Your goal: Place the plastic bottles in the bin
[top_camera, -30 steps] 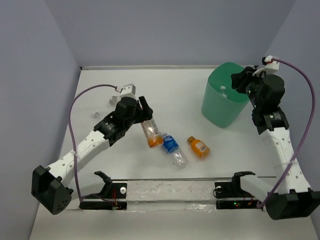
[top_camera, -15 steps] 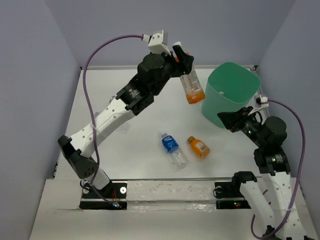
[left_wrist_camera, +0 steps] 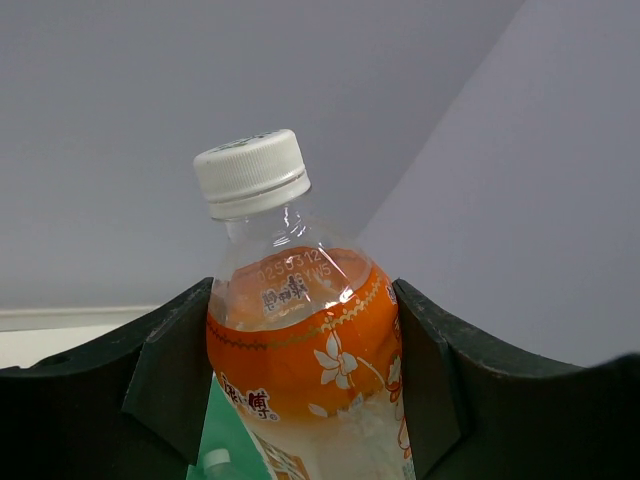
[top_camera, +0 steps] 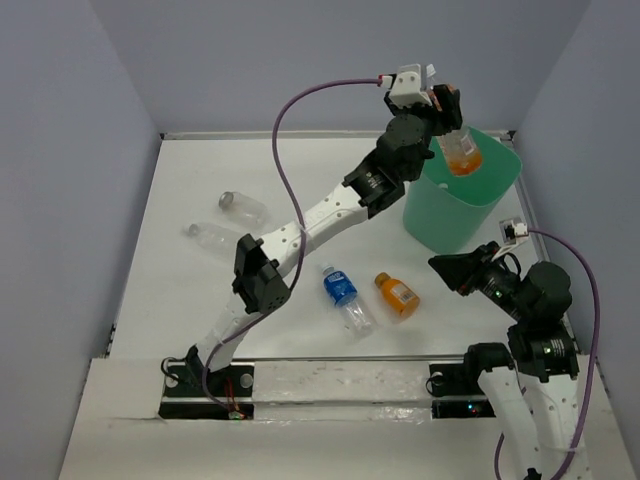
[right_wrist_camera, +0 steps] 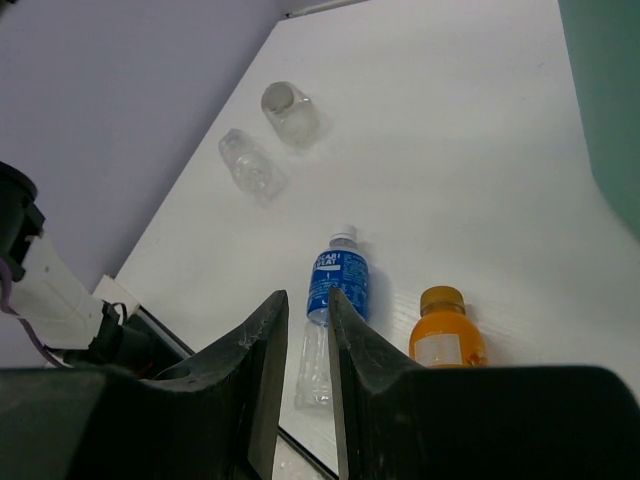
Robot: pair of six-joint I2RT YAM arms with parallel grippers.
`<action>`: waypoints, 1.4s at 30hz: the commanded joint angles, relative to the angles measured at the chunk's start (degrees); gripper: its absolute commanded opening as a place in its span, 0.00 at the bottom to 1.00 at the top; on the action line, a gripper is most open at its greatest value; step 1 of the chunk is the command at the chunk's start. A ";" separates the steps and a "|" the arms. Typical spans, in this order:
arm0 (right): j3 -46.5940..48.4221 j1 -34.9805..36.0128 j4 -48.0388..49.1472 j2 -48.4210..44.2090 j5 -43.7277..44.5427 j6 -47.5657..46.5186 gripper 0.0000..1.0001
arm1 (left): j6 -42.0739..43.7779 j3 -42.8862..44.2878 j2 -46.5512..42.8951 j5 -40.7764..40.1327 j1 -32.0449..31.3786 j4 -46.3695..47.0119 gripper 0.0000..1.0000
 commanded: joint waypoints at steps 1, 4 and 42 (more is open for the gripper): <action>0.03 -0.01 -0.67 -1.66 -3.13 1.06 0.28 | 7.83 6.96 4.75 -5.82 -1.58 13.01 0.35; 0.56 -0.01 -0.93 -2.02 -3.40 0.88 0.28 | 9.52 6.26 6.70 -5.39 -1.58 16.37 0.43; 20.58 44.10 2.58 57.90 35.00 -10.72 0.90 | -30.29 -97.88 -84.79 3.05 29.08 -29.34 0.99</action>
